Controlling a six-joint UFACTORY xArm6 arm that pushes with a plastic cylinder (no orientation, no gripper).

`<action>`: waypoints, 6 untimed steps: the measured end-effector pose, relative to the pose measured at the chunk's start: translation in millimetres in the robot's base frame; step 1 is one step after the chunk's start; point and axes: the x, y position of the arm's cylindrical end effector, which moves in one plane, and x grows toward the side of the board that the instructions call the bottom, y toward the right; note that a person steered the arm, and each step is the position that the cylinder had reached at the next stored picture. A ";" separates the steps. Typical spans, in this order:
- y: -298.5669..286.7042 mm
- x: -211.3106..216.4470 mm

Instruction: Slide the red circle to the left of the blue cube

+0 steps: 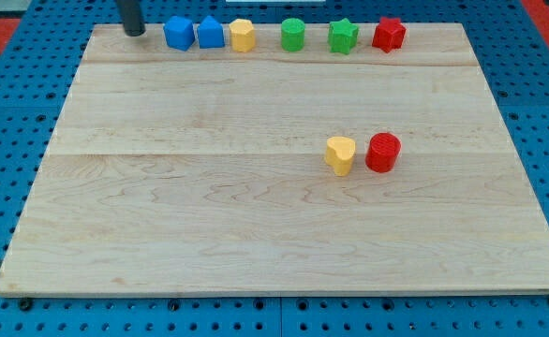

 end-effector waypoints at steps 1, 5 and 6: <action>91.8 73.0; 429.3 221.3; 329.8 232.0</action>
